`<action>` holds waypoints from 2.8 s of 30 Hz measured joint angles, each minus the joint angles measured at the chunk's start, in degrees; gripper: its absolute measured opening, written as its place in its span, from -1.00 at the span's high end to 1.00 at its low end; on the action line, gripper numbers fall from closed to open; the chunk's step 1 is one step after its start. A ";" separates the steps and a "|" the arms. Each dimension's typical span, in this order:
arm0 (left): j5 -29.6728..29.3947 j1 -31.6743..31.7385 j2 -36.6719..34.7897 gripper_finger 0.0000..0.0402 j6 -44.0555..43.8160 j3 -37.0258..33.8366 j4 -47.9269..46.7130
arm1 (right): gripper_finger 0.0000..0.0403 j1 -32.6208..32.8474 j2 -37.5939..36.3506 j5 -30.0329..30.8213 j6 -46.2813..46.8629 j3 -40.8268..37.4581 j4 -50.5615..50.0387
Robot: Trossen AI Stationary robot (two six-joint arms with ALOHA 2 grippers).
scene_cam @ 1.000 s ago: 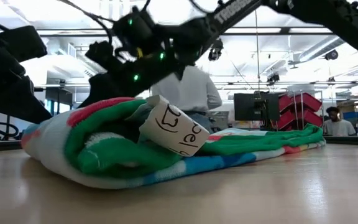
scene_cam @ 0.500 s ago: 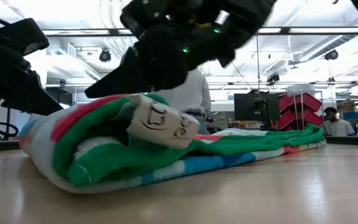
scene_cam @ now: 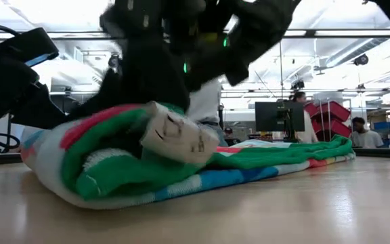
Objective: Roll towel
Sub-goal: Roll the multi-color dinosaur print towel
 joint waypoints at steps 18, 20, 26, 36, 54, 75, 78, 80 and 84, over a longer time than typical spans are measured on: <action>12.30 -3.04 -5.68 1.00 -10.81 14.54 -30.24 | 1.00 -0.35 0.54 4.09 0.27 -0.38 -2.35; 10.44 -2.97 -4.80 1.00 -11.61 13.17 -30.02 | 1.00 -0.33 0.54 4.13 0.17 -0.40 -2.37; 9.66 -1.90 -2.60 1.00 -15.43 6.87 -27.09 | 1.00 -0.08 0.54 4.35 0.20 -0.40 -2.50; 4.67 -0.01 -2.44 1.00 -13.70 -0.54 -16.67 | 1.00 0.02 0.54 4.11 0.14 -0.43 -2.63; -3.68 2.73 -0.50 1.00 -8.81 -6.58 -1.64 | 1.00 0.42 -1.86 4.57 -1.32 -0.62 -4.55; -4.06 2.78 2.45 1.00 -9.28 -7.04 1.05 | 1.00 7.18 -0.30 -1.88 5.32 -6.12 7.58; -4.09 2.82 2.45 1.00 -9.29 -7.04 1.20 | 1.00 7.73 1.01 -0.93 6.68 -6.13 9.67; -4.08 2.82 2.47 1.00 -9.38 -7.04 1.37 | 1.00 8.14 0.94 0.02 6.68 -6.13 9.61; -4.23 2.84 2.51 1.00 -9.44 -7.06 1.99 | 1.00 8.65 -2.41 1.25 4.88 -6.46 6.28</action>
